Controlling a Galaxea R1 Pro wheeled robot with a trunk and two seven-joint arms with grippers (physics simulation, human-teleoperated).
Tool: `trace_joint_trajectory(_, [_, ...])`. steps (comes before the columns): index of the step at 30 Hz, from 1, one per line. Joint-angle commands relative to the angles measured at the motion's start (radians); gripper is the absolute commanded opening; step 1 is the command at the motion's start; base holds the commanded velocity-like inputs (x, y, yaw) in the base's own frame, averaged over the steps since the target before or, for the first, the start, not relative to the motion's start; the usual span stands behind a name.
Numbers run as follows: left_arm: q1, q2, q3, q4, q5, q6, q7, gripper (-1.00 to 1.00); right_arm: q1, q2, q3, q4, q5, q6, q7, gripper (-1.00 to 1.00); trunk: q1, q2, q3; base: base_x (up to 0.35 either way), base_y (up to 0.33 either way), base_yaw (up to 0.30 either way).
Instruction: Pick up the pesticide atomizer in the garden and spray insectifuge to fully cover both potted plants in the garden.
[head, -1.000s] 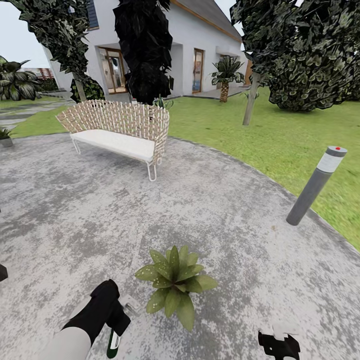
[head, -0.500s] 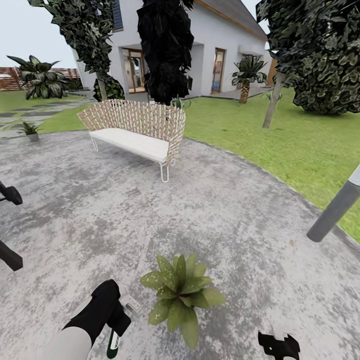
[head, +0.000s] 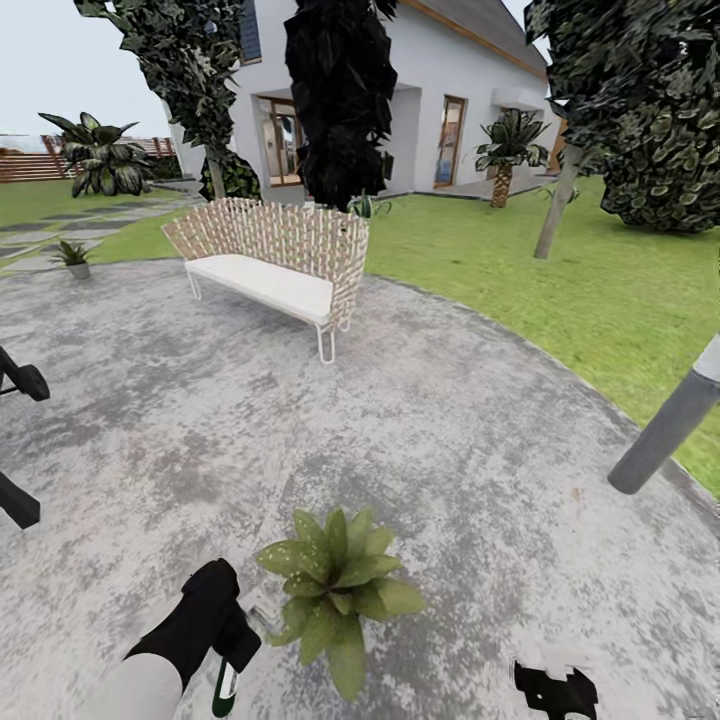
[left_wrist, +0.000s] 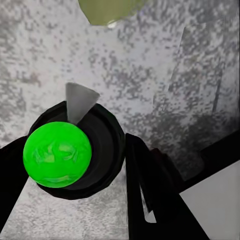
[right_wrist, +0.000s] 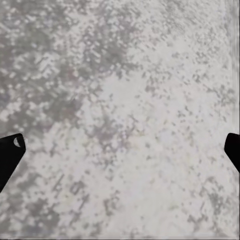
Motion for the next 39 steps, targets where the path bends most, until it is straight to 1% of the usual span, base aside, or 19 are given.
trace_joint_trajectory(1, [0.0, 0.0, 0.007, -0.002, -0.009, 0.004, -0.009, -1.0, -0.001, 0.0, -0.008, 0.001, 0.011, -0.003, -0.002, 1.0, -0.001, 0.0, -0.001, -0.307, -0.115, 0.0])
trace_joint_trajectory(3, [0.0, 0.0, 0.007, -0.002, -0.009, 0.004, -0.009, -1.0, -0.001, 0.0, -0.008, 0.001, 0.011, -0.003, -0.002, 1.0, -0.001, 0.0, -0.001, -0.309, -0.113, 0.067])
trace_joint_trajectory(11, [-0.001, 0.004, 0.01, -0.002, -0.009, 0.006, -0.009, -1.0, -0.001, 0.0, -0.008, 0.001, 0.011, -0.003, -0.002, 1.0, -0.001, 0.0, -0.001, -0.283, -0.114, 0.276])
trace_joint_trajectory(16, [-0.007, 0.008, 0.011, -0.005, -0.009, 0.021, -0.008, -1.0, -0.001, -0.003, -0.009, -0.002, 0.01, -0.003, -0.002, 1.0, -0.001, 0.0, -0.001, 0.025, -0.129, 0.278])
trace_joint_trajectory(19, [-0.005, 0.021, 0.013, -0.003, -0.009, 0.022, -0.008, -1.0, -0.001, -0.006, -0.009, -0.003, 0.009, -0.003, -0.002, 1.0, -0.001, 0.0, -0.001, 0.152, -0.176, 0.138])
trace_joint_trajectory(20, [-0.016, 0.066, 0.014, 0.0, -0.003, 0.022, -0.032, -1.0, 0.0, -0.007, -0.009, -0.005, 0.009, -0.004, -0.002, 1.0, -0.001, 0.0, -0.001, 0.006, -0.007, 0.003])
trace_joint_trajectory(21, [-0.02, 0.067, 0.012, 0.0, -0.003, 0.022, -0.048, -1.0, 0.0, -0.007, -0.009, -0.005, 0.009, -0.004, -0.002, 1.0, -0.001, 0.0, -0.001, 0.004, -0.004, 0.002])
trace_joint_trajectory(22, [-0.048, 0.07, 0.008, 0.0, -0.004, 0.023, -0.108, -1.0, 0.0, -0.007, -0.008, -0.003, 0.009, -0.004, -0.002, 1.0, -0.001, 0.0, -0.001, 0.001, -0.001, 0.0])
trace_joint_trajectory(23, [-0.057, 0.071, 0.007, 0.001, -0.005, 0.028, -0.126, -1.0, 0.0, -0.007, -0.008, -0.003, 0.009, -0.004, -0.002, 1.0, -0.001, 0.0, -0.001, 0.001, -0.001, 0.013])
trace_joint_trajectory(24, [-0.068, 0.072, 0.007, 0.001, -0.005, 0.051, -0.146, -1.0, 0.0, -0.007, -0.008, -0.002, 0.009, -0.004, -0.002, 1.0, -0.001, 0.0, -0.001, 0.0, 0.0, 0.132])
trace_joint_trajectory(26, [-0.072, 0.073, 0.006, 0.001, -0.006, 0.078, -0.156, -1.0, -0.001, -0.008, -0.008, -0.002, 0.009, -0.004, -0.002, 1.0, -0.001, 0.0, -0.001, 0.0, 0.0, 0.207])
trace_joint_trajectory(28, [-0.074, 0.072, 0.005, 0.0, -0.006, 0.088, -0.16, -1.0, -0.001, -0.008, -0.008, -0.002, 0.01, -0.004, -0.002, 1.0, -0.001, 0.0, -0.001, 0.0, 0.0, 0.258])
trace_joint_trajectory(29, [-0.074, 0.07, 0.0, 0.001, -0.01, 0.09, -0.161, -1.0, -0.001, -0.008, -0.008, -0.002, 0.01, -0.004, -0.002, 1.0, -0.001, 0.0, -0.001, 0.0, -0.006, 0.27])
trace_joint_trajectory(30, [-0.075, 0.068, -0.017, 0.001, -0.022, 0.092, -0.164, -1.0, -0.001, -0.008, -0.008, -0.001, 0.01, -0.004, -0.002, 1.0, -0.001, 0.0, -0.001, 0.015, -0.091, 0.274])
trace_joint_trajectory(32, [-0.074, 0.065, -0.062, 0.001, -0.041, 0.093, -0.182, -1.0, 0.0, -0.008, -0.008, -0.001, 0.01, -0.004, -0.002, 1.0, -0.001, 0.0, -0.001, 0.053, -0.191, 0.276])
trace_joint_trajectory(33, [-0.074, 0.065, -0.081, 0.001, -0.045, 0.094, -0.197, -1.0, 0.0, -0.008, -0.008, -0.001, 0.01, -0.004, -0.002, 1.0, -0.001, 0.0, -0.001, 0.067, -0.228, 0.277])
trace_joint_trajectory(35, [-0.074, 0.069, -0.114, 0.0, -0.052, 0.093, -0.257, -1.0, 0.0, -0.008, -0.008, 0.0, 0.01, -0.004, -0.002, 1.0, -0.001, 0.0, -0.001, 0.043, -0.253, 0.277])
trace_joint_trajectory(37, [-0.075, 0.071, -0.123, -0.001, -0.056, 0.093, -0.282, -1.0, 0.0, -0.008, -0.008, 0.0, 0.01, -0.003, -0.002, 1.0, -0.001, 0.0, -0.001, 0.014, -0.266, 0.252])
trace_joint_trajectory(39, [-0.075, 0.072, -0.127, -0.002, -0.059, 0.093, -0.292, -1.0, 0.0, -0.009, -0.008, 0.002, 0.012, -0.003, -0.002, 1.0, -0.001, 0.0, -0.001, 0.004, -0.271, 0.102])
